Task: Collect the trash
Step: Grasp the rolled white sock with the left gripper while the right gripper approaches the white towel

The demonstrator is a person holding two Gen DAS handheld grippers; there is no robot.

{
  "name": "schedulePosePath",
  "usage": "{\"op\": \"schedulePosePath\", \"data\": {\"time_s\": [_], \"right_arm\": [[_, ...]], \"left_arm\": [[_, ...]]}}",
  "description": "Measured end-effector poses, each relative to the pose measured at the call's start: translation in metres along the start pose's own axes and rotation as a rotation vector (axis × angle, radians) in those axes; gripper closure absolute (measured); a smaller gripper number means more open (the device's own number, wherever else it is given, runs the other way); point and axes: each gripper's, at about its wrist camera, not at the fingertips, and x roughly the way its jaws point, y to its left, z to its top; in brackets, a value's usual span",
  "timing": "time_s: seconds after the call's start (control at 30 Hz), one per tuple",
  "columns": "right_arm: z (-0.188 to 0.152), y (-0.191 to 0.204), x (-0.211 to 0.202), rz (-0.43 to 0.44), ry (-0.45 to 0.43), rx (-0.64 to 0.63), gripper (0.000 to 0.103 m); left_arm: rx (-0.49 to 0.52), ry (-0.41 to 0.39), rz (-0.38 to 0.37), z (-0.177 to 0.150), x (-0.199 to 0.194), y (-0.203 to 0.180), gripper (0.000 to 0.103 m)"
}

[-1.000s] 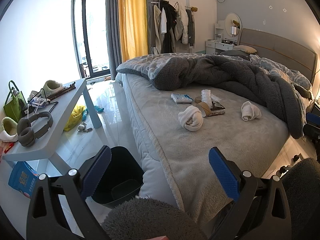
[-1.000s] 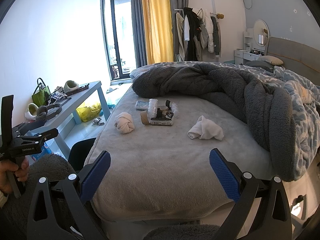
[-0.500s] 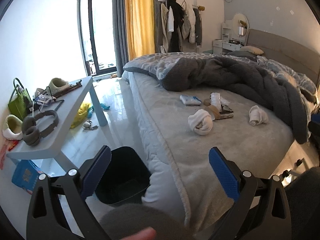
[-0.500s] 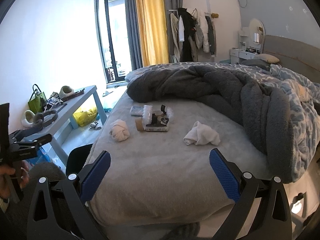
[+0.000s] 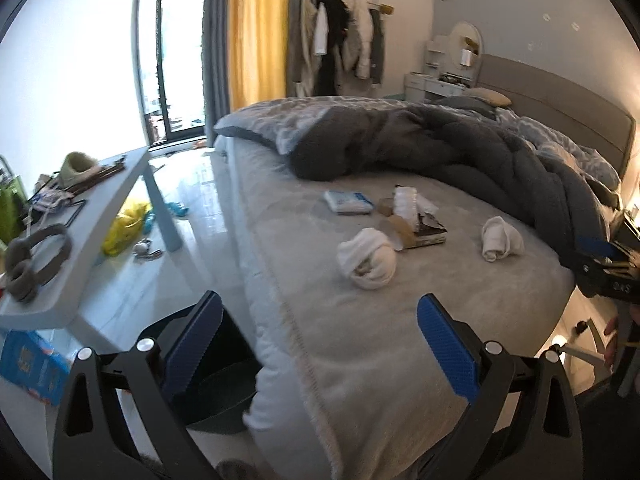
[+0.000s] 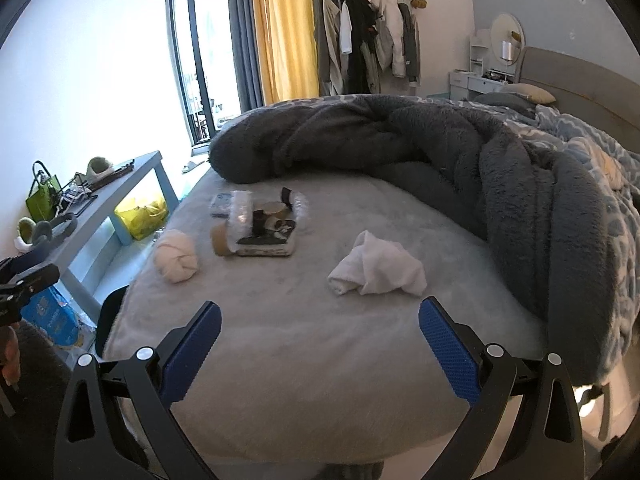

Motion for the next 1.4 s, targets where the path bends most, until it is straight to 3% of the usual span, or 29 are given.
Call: {"op": "schedulePosePath", "data": {"time_s": [0.33, 0.57, 0.7, 0.83, 1.0, 1.17, 1.4], "right_arm": [[0.021, -0.020, 0.051, 0.020, 0.021, -0.101, 0.003], [0.026, -0.037, 0.077, 0.030, 0.049, -0.149, 0.003], [0.029, -0.049, 0.093, 0.047, 0.073, -0.157, 0.003], [0.030, -0.053, 0.112, 0.050, 0.110, -0.167, 0.003], [0.029, -0.056, 0.128, 0.071, 0.148, -0.164, 0.003], [0.027, -0.056, 0.138, 0.107, 0.175, -0.146, 0.003], [0.024, -0.058, 0.152, 0.130, 0.203, -0.133, 0.003]], "left_arm": [[0.009, 0.077, -0.079, 0.017, 0.069, -0.018, 0.004], [0.044, 0.124, -0.068, 0.019, 0.115, -0.029, 0.004], [0.013, 0.161, -0.075, 0.022, 0.140, -0.027, 0.005], [0.028, 0.191, -0.081, 0.021, 0.156, -0.031, 0.020], [0.036, 0.206, -0.089, 0.021, 0.169, -0.033, 0.029], [-0.008, 0.204, -0.075, 0.021, 0.172, -0.025, 0.048], [-0.042, 0.170, -0.034, 0.025, 0.162, -0.019, 0.053]]}}
